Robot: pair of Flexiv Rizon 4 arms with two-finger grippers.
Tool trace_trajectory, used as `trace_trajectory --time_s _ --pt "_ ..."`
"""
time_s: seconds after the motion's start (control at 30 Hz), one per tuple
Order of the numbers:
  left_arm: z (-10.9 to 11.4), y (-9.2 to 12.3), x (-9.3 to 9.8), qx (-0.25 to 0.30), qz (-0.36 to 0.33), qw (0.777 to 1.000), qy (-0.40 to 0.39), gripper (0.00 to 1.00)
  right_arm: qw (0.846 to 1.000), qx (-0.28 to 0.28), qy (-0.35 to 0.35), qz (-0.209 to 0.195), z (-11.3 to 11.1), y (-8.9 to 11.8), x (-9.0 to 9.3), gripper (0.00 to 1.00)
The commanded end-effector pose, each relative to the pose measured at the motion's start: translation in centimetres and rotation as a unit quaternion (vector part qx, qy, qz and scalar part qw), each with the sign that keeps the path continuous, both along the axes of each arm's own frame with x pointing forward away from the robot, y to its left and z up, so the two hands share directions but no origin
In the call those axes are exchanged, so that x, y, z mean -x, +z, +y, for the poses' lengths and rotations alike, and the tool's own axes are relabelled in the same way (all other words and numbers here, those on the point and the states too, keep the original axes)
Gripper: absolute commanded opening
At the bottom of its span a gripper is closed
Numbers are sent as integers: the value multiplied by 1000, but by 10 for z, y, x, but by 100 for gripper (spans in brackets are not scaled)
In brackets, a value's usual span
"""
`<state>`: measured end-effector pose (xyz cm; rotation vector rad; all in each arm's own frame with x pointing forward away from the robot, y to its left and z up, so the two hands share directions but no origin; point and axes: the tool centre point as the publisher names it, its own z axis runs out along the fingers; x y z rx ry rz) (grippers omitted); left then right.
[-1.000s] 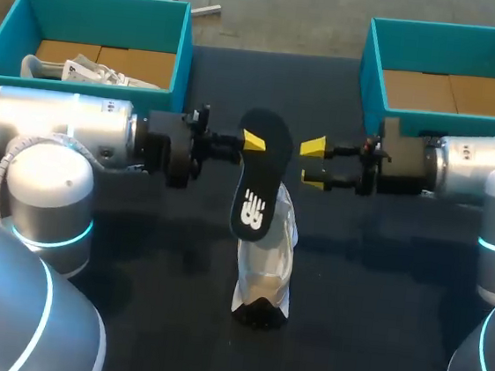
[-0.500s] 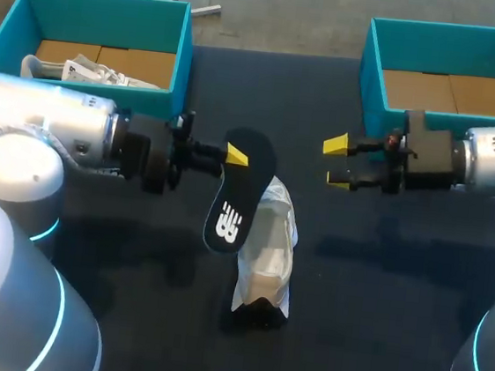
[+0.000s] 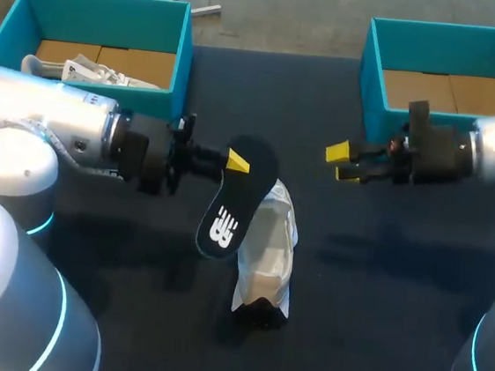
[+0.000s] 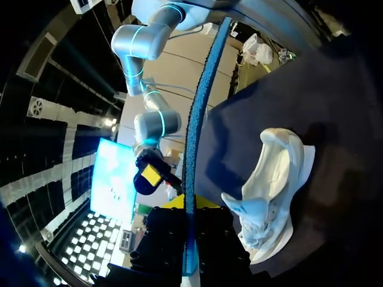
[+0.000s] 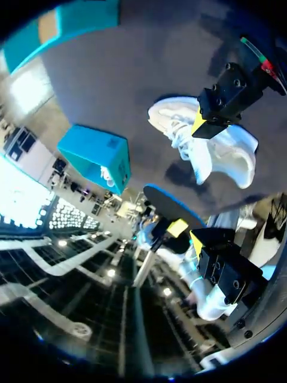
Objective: Take the shoe out of the shoebox, open the shoe tongue, remove and reinsert the insole, then place the shoe into the shoebox
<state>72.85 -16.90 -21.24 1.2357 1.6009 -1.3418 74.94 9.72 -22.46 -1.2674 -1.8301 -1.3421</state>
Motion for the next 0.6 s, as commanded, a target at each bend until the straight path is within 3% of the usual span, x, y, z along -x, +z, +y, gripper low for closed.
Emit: trace_trajectory --time_s 0.03,0.1,0.13,0.57,0.6 --pt "4 6 16 -8 13 1000 -3 0 996 45 8 -72 -26 1 24 100" --pt "3 7 24 -2 42 999 -12 0 990 68 23 -120 -32 -4 31 100" --pt "3 6 29 -8 58 998 -17 0 987 100 40 -123 -34 -10 33 100" --pt "3 6 33 -12 67 997 -23 0 987 100 40 -123 -34 -10 33 100" --pt "3 6 33 -12 67 997 -23 0 981 135 65 -122 -28 -11 34 100"
